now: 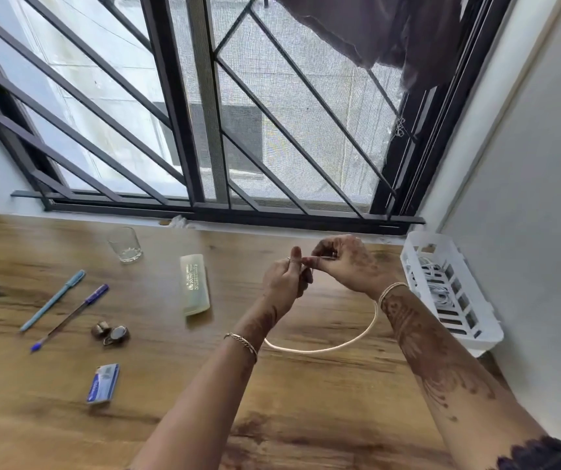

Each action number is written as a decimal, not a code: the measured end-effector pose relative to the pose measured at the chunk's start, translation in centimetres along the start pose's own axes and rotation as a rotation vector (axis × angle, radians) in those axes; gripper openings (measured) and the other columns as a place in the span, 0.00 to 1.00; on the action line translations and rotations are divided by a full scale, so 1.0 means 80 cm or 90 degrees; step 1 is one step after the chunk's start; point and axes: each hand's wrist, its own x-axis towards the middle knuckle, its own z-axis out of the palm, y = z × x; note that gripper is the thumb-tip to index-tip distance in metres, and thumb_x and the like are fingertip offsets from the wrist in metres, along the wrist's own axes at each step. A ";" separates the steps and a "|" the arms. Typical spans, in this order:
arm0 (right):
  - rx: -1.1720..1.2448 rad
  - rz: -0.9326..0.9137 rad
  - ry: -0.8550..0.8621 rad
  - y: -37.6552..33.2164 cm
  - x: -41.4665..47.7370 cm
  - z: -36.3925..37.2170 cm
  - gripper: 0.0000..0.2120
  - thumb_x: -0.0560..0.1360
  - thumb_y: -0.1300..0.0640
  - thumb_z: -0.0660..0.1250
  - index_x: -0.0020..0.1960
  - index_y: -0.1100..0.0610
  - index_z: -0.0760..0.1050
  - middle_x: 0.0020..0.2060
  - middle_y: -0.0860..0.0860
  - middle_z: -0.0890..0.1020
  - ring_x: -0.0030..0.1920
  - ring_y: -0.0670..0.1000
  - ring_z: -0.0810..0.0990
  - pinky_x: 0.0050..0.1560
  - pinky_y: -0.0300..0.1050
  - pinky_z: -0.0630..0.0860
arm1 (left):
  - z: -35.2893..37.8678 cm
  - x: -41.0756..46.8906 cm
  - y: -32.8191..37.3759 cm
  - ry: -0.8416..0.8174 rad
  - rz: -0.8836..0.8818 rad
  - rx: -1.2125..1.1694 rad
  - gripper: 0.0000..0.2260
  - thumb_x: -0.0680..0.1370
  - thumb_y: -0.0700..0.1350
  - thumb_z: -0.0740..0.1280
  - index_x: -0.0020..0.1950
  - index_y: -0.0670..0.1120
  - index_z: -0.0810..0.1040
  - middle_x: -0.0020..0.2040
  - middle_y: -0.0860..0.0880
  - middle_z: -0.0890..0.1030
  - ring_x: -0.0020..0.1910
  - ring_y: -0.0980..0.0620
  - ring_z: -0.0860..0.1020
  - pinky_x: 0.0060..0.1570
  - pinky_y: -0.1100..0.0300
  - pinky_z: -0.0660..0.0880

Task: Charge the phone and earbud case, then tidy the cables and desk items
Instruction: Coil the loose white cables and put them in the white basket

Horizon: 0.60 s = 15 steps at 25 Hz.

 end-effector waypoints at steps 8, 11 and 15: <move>0.137 0.051 0.121 0.032 -0.003 0.039 0.12 0.73 0.49 0.70 0.36 0.55 0.79 0.29 0.48 0.79 0.30 0.42 0.74 0.36 0.45 0.72 | 0.001 -0.010 0.015 -0.075 -0.172 -0.248 0.25 0.82 0.59 0.47 0.34 0.45 0.70 0.22 0.54 0.63 0.19 0.59 0.59 0.21 0.67 0.54; 0.120 0.085 0.142 0.046 -0.005 0.049 0.16 0.76 0.51 0.65 0.32 0.54 0.74 0.26 0.48 0.75 0.29 0.46 0.72 0.36 0.50 0.71 | 0.009 -0.011 0.021 -0.096 -0.202 -0.455 0.23 0.82 0.56 0.47 0.39 0.44 0.70 0.24 0.53 0.66 0.23 0.57 0.64 0.26 0.68 0.62; 0.120 0.156 0.017 0.049 -0.023 0.061 0.14 0.78 0.58 0.61 0.33 0.53 0.72 0.28 0.49 0.75 0.29 0.47 0.70 0.36 0.47 0.68 | 0.007 0.000 0.024 -0.044 -0.194 -0.574 0.19 0.83 0.52 0.49 0.43 0.42 0.72 0.29 0.49 0.72 0.26 0.54 0.72 0.36 0.65 0.69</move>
